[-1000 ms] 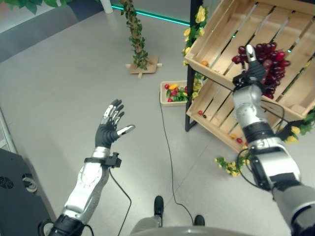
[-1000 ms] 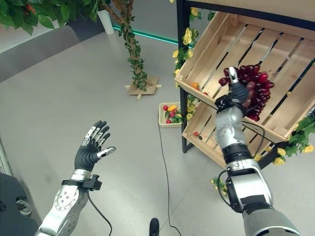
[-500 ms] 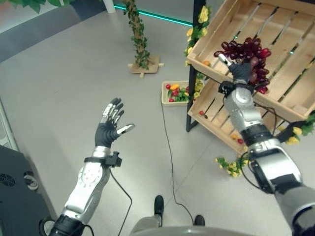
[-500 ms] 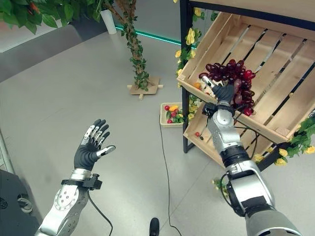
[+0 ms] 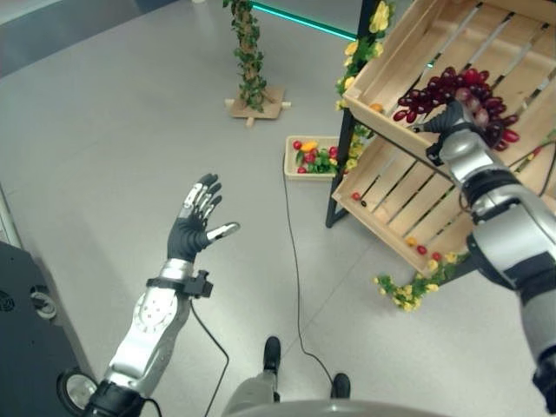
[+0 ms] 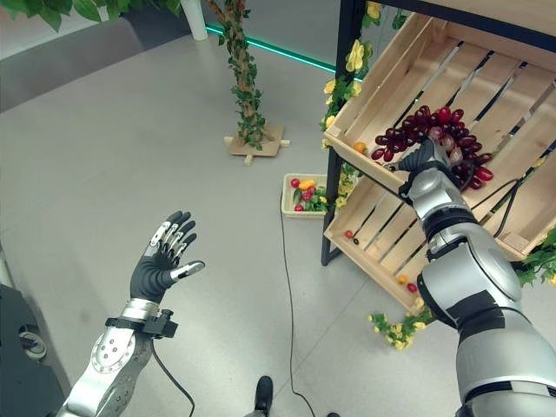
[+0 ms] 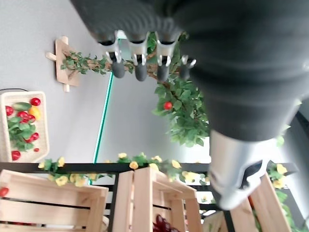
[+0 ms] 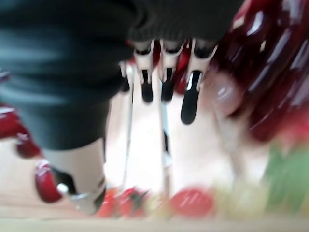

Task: Pick up the fruits from the basket on one side to the basket on the other side

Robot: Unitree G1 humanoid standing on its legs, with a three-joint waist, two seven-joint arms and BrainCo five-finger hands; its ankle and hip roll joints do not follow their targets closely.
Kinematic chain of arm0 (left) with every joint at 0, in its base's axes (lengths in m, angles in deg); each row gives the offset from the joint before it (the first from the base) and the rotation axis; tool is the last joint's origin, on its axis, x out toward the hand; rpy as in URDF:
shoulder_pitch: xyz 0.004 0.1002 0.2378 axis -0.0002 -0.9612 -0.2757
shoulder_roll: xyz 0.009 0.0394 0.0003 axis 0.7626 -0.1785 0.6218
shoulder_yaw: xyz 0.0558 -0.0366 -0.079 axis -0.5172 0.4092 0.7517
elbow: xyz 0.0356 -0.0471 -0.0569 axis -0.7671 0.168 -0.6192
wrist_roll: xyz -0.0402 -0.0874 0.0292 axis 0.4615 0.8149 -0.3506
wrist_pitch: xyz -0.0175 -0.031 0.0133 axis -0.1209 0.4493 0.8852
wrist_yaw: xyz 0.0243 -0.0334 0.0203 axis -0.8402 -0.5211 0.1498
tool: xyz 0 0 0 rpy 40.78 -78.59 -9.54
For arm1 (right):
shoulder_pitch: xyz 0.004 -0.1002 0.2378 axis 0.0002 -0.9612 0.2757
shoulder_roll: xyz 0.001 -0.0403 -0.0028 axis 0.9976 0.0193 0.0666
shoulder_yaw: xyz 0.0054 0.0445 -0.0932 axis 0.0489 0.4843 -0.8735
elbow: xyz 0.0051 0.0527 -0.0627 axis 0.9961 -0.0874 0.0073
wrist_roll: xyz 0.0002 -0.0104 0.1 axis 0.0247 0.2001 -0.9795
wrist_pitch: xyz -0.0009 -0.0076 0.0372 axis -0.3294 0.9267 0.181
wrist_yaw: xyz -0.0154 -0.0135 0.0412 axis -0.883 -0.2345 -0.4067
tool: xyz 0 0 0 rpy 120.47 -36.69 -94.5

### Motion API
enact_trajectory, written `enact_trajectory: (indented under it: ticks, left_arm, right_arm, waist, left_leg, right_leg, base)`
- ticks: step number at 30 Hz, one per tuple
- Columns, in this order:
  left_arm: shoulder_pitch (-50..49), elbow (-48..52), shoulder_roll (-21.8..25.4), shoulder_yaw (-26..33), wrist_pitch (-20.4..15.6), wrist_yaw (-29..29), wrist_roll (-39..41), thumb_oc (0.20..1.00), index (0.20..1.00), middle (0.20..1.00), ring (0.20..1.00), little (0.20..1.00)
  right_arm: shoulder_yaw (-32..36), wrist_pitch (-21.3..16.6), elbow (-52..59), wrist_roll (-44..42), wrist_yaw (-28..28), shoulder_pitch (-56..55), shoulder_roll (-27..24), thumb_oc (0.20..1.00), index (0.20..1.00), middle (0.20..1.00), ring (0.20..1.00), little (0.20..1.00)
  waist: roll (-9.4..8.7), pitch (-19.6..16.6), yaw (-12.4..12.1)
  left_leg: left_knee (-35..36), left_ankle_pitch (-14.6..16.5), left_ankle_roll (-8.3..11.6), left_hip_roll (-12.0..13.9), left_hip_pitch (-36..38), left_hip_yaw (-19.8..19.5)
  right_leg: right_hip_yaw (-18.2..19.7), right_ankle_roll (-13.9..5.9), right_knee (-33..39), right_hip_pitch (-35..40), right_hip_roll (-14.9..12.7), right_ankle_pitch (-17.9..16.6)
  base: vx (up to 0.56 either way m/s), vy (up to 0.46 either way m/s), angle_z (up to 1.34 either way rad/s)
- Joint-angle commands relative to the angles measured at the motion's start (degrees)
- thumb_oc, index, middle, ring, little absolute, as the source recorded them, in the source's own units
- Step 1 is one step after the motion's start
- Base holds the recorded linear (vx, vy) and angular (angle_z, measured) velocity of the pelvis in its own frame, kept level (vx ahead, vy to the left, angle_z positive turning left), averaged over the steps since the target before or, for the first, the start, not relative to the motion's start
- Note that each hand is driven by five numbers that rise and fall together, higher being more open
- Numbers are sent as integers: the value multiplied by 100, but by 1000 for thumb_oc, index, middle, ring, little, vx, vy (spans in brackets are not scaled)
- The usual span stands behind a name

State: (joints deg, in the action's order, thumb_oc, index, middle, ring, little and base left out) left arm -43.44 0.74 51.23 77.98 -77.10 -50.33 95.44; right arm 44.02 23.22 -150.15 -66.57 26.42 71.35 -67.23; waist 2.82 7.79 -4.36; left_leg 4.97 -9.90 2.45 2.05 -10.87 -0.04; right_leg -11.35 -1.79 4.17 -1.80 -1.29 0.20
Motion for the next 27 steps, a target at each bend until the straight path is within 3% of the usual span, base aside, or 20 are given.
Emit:
enact_trajectory:
  ticks: [1,6,8,14,16,18,20,27]
  left_arm:
    - [66,648,116,417,-245,-63,-90,1000,1000,1000,1000,1000]
    - [35,618,122,456,-219,-71,-133,1000,1000,1000,1000,1000]
    - [45,602,122,501,-211,-108,-223,1000,1000,1000,1000,1000]
    - [17,614,58,550,-221,-151,-327,1000,1000,1000,1000,1000]
    - [-22,580,60,587,-234,-261,-407,1000,1000,1000,1000,1000]
    - [-22,568,46,589,-243,-276,-427,1000,1000,1000,1000,1000]
    - [-69,538,22,624,-243,-386,-443,1000,1000,1000,1000,1000]
    - [-115,508,-1,644,-299,-539,-329,1000,1000,1000,1000,1000]
  right_arm:
    - [-619,19,-190,449,-209,818,-980,1000,1000,1000,1000,1000]
    - [-884,61,-349,881,-88,931,-1031,1000,1000,1000,1000,1000]
    - [-1494,63,-214,1870,100,949,-1191,1000,1000,1000,1000,1000]
    - [-1981,77,-22,2830,199,884,-1689,1000,1000,1000,1000,1000]
    - [-2496,-70,230,3614,454,757,-2116,1000,1000,1000,1000,1000]
    - [-2645,-139,386,3810,518,689,-2265,1000,1000,1000,1000,1000]
    - [-3166,-501,929,4244,858,535,-2718,1000,1000,1000,1000,1000]
    - [-3743,-929,1705,3945,1223,653,-3395,1000,1000,1000,1000,1000]
  waist:
    - [-430,-46,-25]
    - [-429,-56,-5]
    - [-440,-50,23]
    - [-434,-80,41]
    - [-473,-95,63]
    - [-468,-94,62]
    - [-520,-96,81]
    - [-604,-62,78]
  left_leg:
    - [3,836,231,-40,731,289]
    - [3,844,231,-54,723,287]
    - [3,844,234,-55,712,284]
    - [3,859,239,-54,692,266]
    - [3,872,244,-50,694,271]
    - [3,880,243,-51,695,270]
    - [3,892,250,-45,700,263]
    - [3,889,265,-23,701,269]
  right_leg:
    - [55,-356,83,-174,-255,-167]
    - [74,-356,83,-170,-257,-164]
    - [70,-356,83,-178,-263,-162]
    - [49,-377,83,-182,-269,-150]
    - [35,-384,83,-176,-274,-137]
    - [42,-388,83,-175,-272,-136]
    - [32,-391,83,-160,-268,-123]
    - [-7,-407,83,-165,-260,-112]
  base:
    - [4,10,4]
    - [0,0,0]
    - [0,0,0]
    - [0,0,0]
    - [12,3,4]
    - [5,1,2]
    - [0,0,0]
    - [0,0,0]
